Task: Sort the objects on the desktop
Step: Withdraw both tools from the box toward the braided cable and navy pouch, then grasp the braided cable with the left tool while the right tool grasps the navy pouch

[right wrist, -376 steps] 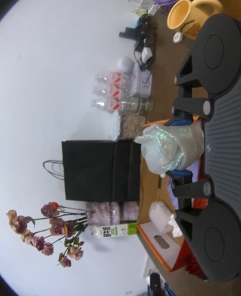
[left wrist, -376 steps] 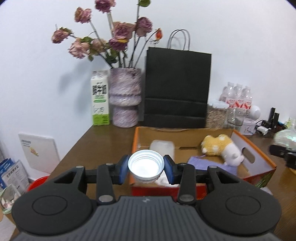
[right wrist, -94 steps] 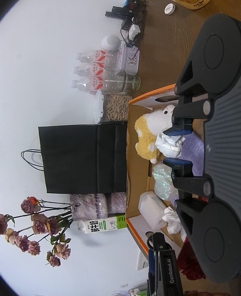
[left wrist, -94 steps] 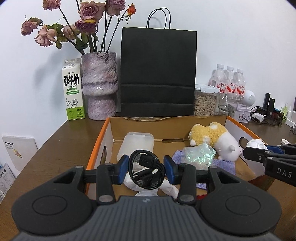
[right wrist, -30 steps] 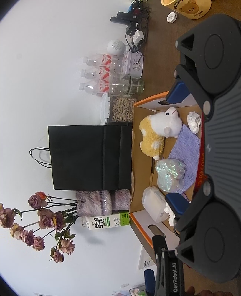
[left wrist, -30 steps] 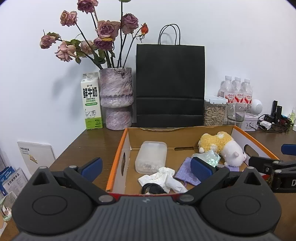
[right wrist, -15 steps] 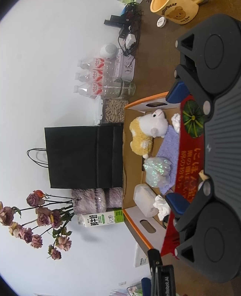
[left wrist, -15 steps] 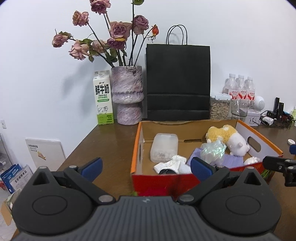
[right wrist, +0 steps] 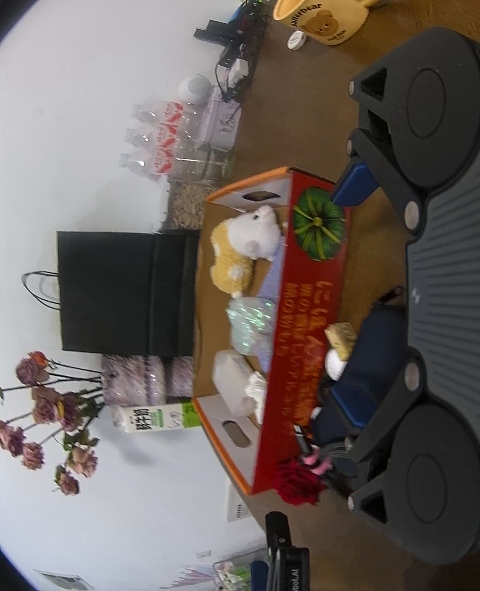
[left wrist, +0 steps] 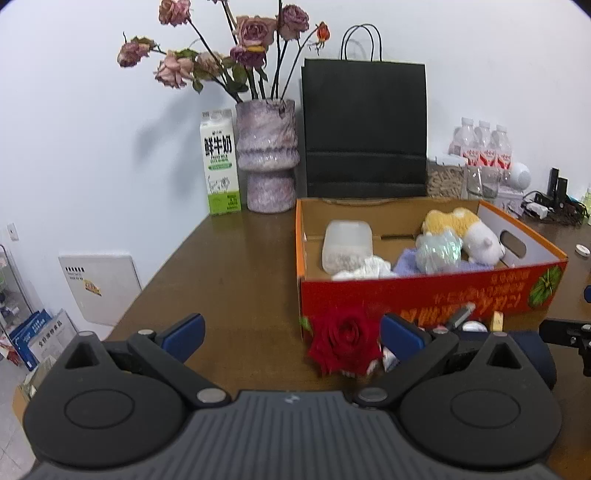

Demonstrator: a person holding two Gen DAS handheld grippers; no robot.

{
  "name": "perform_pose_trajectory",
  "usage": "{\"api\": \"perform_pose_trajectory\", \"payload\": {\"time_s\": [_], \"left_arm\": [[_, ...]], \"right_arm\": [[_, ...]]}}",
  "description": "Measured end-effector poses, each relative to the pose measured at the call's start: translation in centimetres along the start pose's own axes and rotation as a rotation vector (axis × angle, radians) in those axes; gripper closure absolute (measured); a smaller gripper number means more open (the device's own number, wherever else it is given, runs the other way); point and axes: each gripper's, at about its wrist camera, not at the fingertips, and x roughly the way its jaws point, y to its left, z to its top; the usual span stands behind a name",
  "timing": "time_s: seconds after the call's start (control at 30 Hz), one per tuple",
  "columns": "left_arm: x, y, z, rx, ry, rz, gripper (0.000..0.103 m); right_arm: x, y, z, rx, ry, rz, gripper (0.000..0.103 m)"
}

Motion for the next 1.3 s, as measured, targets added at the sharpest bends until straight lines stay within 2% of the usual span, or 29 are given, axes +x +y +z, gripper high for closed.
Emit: {"api": "perform_pose_trajectory", "payload": {"time_s": [0.23,0.57,0.77,0.87,1.03,1.23,1.27,1.3], "left_arm": [[-0.4,-0.7,-1.6,0.004,0.052,-0.086,0.000],[-0.2,-4.9,-1.9,0.060,0.091,-0.224,0.000],[0.7,-6.3,-2.1,0.071,0.138,-0.258,0.000],[1.5,-6.6,-2.3,0.060,0.171,-0.250,0.000],[2.7,-6.3,-2.6,0.013,0.226,-0.260,0.000],[3.2,-5.8,-2.7,-0.032,0.244,-0.289,0.000],[3.3,-5.7,-2.8,-0.042,0.250,-0.298,0.001],[3.3,-5.7,-2.8,-0.051,0.252,-0.311,0.007]], "right_arm": [[-0.5,0.6,-1.6,-0.027,0.041,0.012,0.000],[-0.7,-0.1,-2.5,-0.017,0.060,0.004,0.000],[-0.7,-1.0,-2.7,0.000,0.059,-0.002,0.000],[-0.6,-1.3,-2.8,0.009,0.062,0.000,0.000],[-0.4,-1.3,-3.0,0.009,0.066,0.018,0.000],[-0.1,-1.4,-3.2,0.016,0.071,0.034,0.000],[-0.1,-1.4,-3.2,0.016,0.071,0.036,0.000],[-0.1,-1.4,-3.2,0.016,0.072,0.037,0.000]]}}
